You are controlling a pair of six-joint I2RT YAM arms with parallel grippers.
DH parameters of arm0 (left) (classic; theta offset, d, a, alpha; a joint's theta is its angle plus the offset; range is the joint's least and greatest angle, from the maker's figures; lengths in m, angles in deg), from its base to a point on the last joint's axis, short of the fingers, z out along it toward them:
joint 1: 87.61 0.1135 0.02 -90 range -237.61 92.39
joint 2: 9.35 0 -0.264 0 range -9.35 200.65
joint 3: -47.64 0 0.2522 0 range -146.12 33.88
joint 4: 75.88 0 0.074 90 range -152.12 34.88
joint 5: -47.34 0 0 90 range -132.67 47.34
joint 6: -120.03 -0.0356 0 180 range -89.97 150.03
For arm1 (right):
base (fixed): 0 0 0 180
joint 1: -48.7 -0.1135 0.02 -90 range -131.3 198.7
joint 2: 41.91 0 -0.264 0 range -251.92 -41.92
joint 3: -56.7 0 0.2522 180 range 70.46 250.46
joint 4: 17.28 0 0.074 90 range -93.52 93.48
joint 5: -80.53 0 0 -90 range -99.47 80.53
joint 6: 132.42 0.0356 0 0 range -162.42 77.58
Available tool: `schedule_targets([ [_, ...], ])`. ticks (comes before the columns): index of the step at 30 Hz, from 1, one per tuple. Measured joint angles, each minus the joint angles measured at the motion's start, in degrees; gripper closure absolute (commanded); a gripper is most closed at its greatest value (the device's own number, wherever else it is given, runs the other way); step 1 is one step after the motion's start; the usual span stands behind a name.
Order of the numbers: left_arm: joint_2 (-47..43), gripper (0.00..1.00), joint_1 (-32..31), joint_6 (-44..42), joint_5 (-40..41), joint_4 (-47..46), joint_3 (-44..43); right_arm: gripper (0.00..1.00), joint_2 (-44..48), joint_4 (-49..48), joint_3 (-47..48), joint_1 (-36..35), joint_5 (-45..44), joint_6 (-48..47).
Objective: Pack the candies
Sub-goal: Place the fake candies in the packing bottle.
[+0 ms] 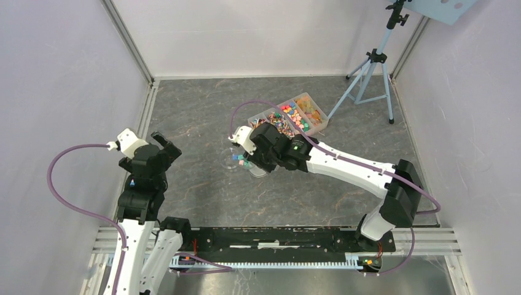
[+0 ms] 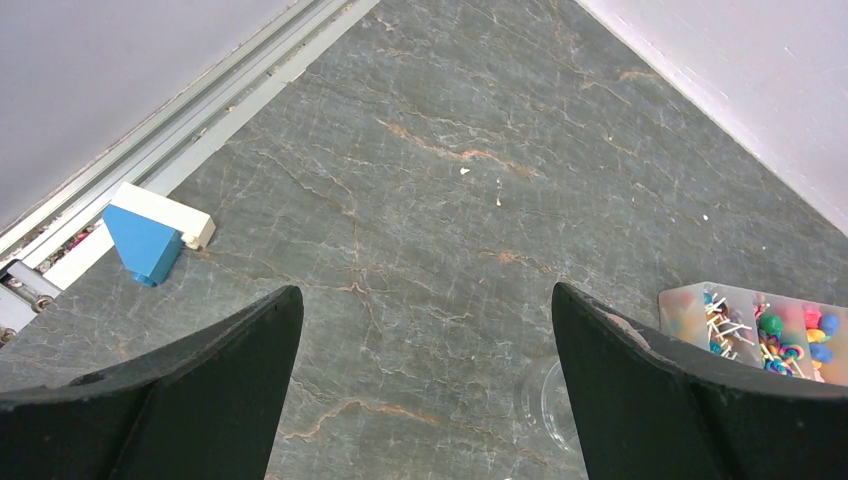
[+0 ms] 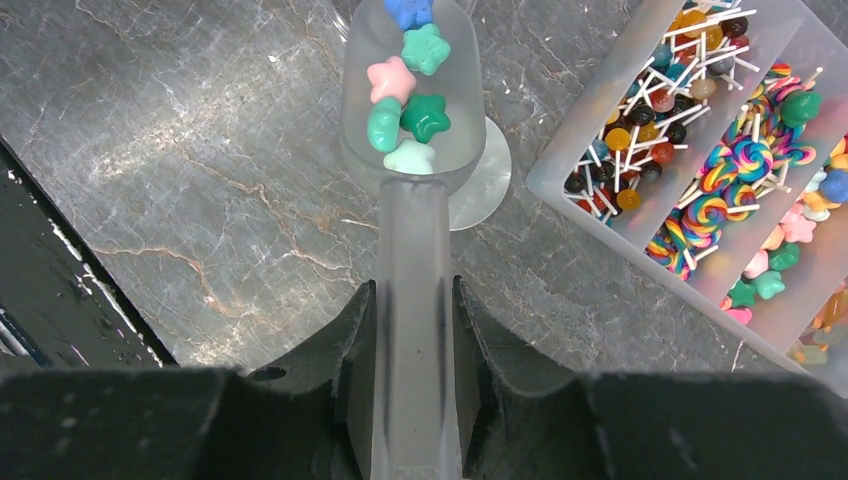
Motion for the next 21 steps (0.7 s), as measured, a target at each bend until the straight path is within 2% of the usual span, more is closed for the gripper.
schedule_targets([
  [21, -0.66, 0.00, -0.11, 0.00, 0.09, 0.00, 0.04, 1.00, -3.34, 5.99, 6.32, -0.70, -2.23, 0.00],
])
